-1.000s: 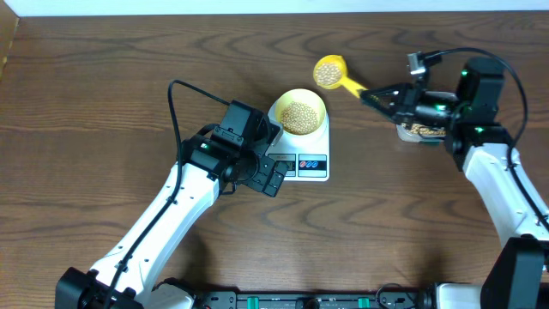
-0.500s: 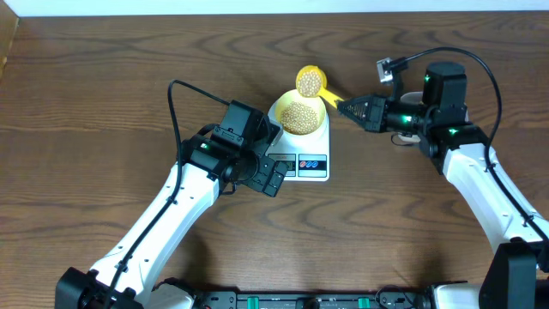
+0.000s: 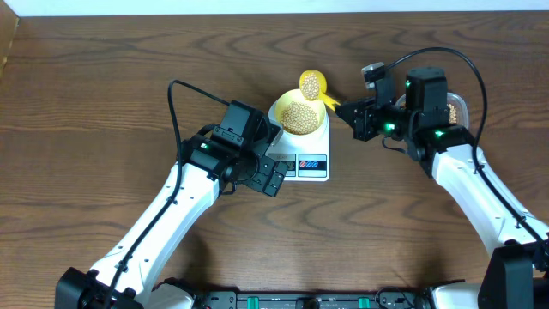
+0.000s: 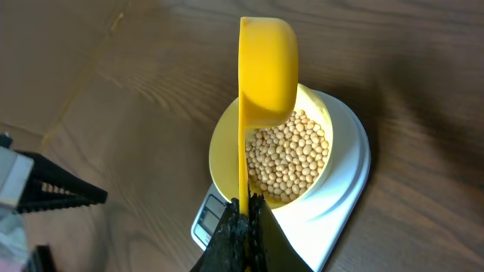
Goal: Scoop item into bowl and weigh 50g on scale
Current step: 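Tip the scoop with the right gripper to pour soybeans into bowl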
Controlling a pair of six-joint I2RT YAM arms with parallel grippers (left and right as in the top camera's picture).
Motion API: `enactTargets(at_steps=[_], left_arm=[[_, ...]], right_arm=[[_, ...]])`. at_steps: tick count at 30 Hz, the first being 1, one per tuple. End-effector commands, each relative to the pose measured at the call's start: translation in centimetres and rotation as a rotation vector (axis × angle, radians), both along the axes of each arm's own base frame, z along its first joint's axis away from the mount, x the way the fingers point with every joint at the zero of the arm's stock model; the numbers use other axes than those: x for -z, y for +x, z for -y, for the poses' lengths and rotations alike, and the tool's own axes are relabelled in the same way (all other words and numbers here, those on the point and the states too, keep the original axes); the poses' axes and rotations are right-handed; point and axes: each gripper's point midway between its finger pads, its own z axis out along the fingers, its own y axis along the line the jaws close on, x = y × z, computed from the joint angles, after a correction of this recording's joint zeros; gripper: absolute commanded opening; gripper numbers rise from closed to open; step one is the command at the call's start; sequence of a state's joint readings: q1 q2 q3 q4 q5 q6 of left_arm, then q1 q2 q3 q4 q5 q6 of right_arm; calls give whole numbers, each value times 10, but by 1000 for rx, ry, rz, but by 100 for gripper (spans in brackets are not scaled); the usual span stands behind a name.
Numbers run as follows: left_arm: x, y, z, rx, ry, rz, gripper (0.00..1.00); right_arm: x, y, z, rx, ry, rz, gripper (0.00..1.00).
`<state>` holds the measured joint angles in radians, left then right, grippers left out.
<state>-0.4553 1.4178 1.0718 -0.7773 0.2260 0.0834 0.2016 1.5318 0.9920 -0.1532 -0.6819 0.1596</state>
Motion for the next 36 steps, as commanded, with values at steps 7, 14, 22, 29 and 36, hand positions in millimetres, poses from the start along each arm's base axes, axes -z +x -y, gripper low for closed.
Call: enactTargets(at_steps=[7, 14, 22, 29, 36], left_arm=[[6, -1, -2, 10, 18, -6, 98], [6, -1, -2, 9, 18, -6, 98], [6, -1, -2, 9, 18, -6, 98], [6, -1, -2, 9, 18, -6, 98], [6, -1, -2, 9, 18, -6, 98]], right_arm=[[7, 0, -16, -60, -134, 118, 1], [11, -3, -16, -75, -162, 122, 1], [17, -9, -15, -112, -199, 125, 1], [18, -9, -15, -112, -199, 125, 1], [20, -10, -14, -108, -207, 114, 1]])
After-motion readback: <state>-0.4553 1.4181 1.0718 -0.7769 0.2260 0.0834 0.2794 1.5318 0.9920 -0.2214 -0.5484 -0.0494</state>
